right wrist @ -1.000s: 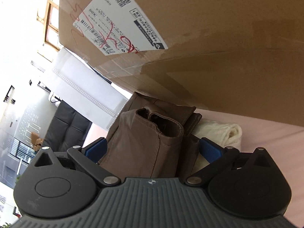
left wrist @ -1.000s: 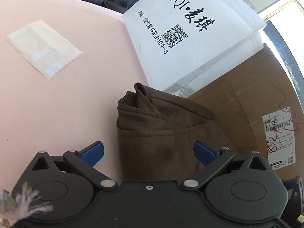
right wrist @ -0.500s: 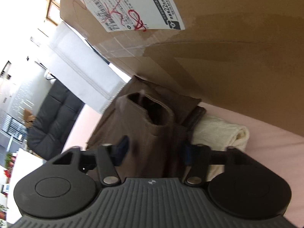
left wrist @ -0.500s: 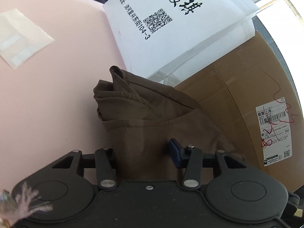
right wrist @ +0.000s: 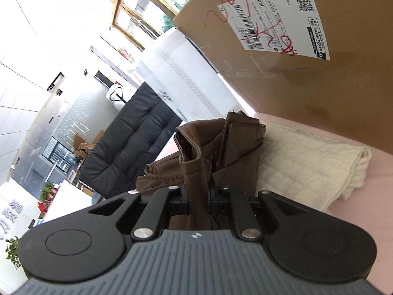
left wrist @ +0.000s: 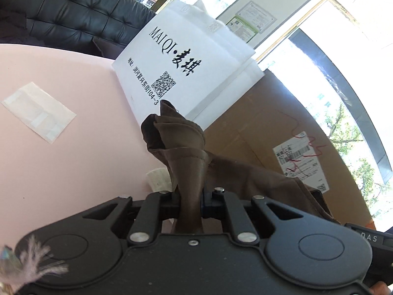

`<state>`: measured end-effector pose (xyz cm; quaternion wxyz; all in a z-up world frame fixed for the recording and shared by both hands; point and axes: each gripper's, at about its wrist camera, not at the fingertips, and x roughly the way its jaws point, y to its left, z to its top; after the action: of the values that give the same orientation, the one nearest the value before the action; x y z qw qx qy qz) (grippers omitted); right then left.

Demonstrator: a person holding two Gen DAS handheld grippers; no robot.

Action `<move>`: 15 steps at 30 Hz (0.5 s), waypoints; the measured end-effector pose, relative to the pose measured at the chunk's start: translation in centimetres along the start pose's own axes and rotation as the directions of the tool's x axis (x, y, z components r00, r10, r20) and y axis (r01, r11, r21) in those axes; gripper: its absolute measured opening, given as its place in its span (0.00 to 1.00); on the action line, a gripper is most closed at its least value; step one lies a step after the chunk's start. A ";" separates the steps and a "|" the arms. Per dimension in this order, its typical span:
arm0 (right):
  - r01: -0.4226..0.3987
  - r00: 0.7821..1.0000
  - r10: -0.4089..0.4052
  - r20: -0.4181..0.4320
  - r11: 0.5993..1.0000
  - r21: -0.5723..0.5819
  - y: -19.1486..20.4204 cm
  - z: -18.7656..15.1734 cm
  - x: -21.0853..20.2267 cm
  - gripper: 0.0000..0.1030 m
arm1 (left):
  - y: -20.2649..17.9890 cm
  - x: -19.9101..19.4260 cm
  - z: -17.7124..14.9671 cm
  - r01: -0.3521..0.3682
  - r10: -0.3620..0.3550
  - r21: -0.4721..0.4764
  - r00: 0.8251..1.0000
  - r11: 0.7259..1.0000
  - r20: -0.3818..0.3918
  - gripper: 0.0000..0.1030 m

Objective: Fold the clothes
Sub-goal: 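Grasp the brown garment with the left tool while the right tool grasps it too, lift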

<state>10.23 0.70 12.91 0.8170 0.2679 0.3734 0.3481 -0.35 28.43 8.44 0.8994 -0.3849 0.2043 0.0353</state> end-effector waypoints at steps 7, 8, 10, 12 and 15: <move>-0.082 0.993 0.079 0.084 0.996 0.035 1.7 -3.7 -7.6 0.09 | -5.1 -4.0 -1.9 0.199 -0.194 0.052 0.977 0.979 -0.092 0.11; -0.083 0.992 0.080 0.101 0.996 0.029 1.8 -4.3 -9.0 0.09 | -6.0 -4.2 -2.4 0.234 -0.227 0.055 0.967 0.971 -0.113 0.11; -0.072 0.986 0.068 0.153 0.997 0.023 1.0 -5.6 -13.5 0.09 | -8.1 -3.9 -3.7 0.301 -0.285 0.074 0.943 0.951 -0.172 0.11; -0.034 0.978 0.026 0.208 0.999 0.038 0.0 -6.5 -17.4 0.09 | -10.3 -3.0 -5.7 0.354 -0.326 0.083 0.915 0.932 -0.239 0.11; 0.077 0.960 -0.092 0.264 0.995 0.068 -2.0 -8.5 -22.6 0.09 | -13.7 -1.1 -9.2 0.414 -0.364 0.082 0.866 0.907 -0.344 0.11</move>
<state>-6.62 -16.41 16.20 0.8660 0.3196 0.2807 0.2629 -1.51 12.44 12.47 0.8693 -0.3488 0.2679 -0.2258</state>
